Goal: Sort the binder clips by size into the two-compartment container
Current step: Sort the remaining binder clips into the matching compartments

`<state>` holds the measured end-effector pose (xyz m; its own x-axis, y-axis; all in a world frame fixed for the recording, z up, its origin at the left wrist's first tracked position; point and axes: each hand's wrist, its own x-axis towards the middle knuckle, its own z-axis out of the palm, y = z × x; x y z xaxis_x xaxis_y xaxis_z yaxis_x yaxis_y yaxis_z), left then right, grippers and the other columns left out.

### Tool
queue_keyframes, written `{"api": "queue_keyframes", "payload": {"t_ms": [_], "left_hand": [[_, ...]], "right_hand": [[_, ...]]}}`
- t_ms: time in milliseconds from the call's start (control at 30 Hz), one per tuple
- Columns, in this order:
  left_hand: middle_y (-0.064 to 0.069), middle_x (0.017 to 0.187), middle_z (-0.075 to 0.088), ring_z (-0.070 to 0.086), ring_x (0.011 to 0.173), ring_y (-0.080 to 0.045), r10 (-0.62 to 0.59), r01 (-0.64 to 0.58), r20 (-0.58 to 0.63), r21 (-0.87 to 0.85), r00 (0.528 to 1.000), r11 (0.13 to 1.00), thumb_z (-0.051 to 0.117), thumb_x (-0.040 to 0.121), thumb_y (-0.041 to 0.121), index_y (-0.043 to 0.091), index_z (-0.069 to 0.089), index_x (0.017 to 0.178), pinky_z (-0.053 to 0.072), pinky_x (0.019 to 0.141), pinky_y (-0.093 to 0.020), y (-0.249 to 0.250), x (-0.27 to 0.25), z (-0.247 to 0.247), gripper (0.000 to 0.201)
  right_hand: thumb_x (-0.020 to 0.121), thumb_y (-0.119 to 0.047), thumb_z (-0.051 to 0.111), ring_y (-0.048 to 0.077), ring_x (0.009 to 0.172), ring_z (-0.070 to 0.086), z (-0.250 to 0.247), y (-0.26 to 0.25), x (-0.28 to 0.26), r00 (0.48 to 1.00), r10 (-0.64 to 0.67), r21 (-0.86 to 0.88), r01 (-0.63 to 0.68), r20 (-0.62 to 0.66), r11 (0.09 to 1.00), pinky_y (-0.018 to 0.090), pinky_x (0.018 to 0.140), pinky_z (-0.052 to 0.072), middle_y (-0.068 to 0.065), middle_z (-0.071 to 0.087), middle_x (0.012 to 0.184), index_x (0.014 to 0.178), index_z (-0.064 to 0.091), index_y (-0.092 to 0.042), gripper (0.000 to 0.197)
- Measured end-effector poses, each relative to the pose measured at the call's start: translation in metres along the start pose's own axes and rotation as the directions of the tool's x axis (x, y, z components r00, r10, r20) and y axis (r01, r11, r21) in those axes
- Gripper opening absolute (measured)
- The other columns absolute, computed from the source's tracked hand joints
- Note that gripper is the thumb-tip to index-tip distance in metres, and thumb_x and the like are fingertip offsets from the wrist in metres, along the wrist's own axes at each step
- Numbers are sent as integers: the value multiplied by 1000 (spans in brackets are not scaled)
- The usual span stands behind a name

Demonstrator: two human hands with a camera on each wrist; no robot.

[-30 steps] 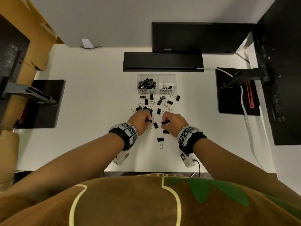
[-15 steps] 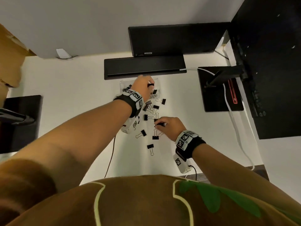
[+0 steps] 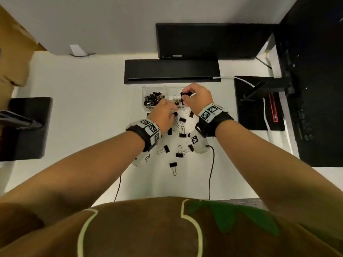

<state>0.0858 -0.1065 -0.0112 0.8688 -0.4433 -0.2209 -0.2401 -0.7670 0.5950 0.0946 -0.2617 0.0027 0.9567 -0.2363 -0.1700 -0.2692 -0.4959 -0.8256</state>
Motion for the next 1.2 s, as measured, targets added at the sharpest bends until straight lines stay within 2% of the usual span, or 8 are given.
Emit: {"api": "queue_keyframes", "payload": {"t_ms": [100,200,300,600,767,867,1100,1200], "left_hand": [[-7,122,45,52,100,-18,-11,5,124,48,992,999,50,90,8,14,58,114,43,89,-23,-13,-30,13,26],[-4,124,45,54,107,-21,-39,19,255,82,966,996,53,89,15,17,56,117,48,95,-35,-24,-56,27,28],[-2,127,43,51,113,-19,-49,6,310,136,950,991,56,89,27,19,52,121,49,93,-37,-28,-71,36,34],[-9,120,45,47,112,-26,15,-66,319,150,948,986,56,88,18,11,53,121,47,95,-39,-36,-76,46,34],[-9,124,53,42,117,-26,91,-147,303,166,949,975,51,91,18,10,51,128,42,98,-36,-34,-88,45,38],[-5,123,57,42,118,-22,143,-215,332,191,932,958,49,93,21,12,51,128,45,94,-34,-30,-98,44,36],[-15,120,56,56,102,-34,339,-548,510,341,790,764,48,91,12,7,52,127,50,73,-40,-22,-113,43,36],[-15,138,40,48,114,-34,269,-573,600,398,754,717,43,92,6,12,36,140,49,83,-43,-19,-116,46,48]], "right_hand": [[85,-10,60,15,84,64,10,-4,12,997,-50,-131,56,55,990,29,82,55,-3,65,93,97,67,-14,14],[88,-12,58,14,97,61,13,-7,14,993,-51,-219,74,107,973,26,89,51,0,66,109,104,67,-16,19],[89,-15,56,14,95,59,10,-9,7,992,-32,-237,60,120,970,26,88,49,0,65,113,106,66,-18,19],[91,-18,54,12,90,57,3,42,-77,931,13,-388,139,364,911,28,86,51,1,62,102,97,64,-18,12],[83,-6,56,19,108,50,7,77,-111,875,42,-463,213,482,860,19,88,36,5,55,113,112,62,-14,30],[83,-2,55,22,109,52,8,85,-115,880,53,-484,209,472,850,18,86,35,7,52,117,117,59,-11,35],[84,-19,63,10,84,47,7,82,-122,922,11,-446,178,388,877,20,78,38,3,51,101,110,61,-9,28],[83,-18,64,10,82,48,13,74,-127,936,-41,-385,184,350,905,21,78,41,2,53,98,108,61,-9,27]]}}
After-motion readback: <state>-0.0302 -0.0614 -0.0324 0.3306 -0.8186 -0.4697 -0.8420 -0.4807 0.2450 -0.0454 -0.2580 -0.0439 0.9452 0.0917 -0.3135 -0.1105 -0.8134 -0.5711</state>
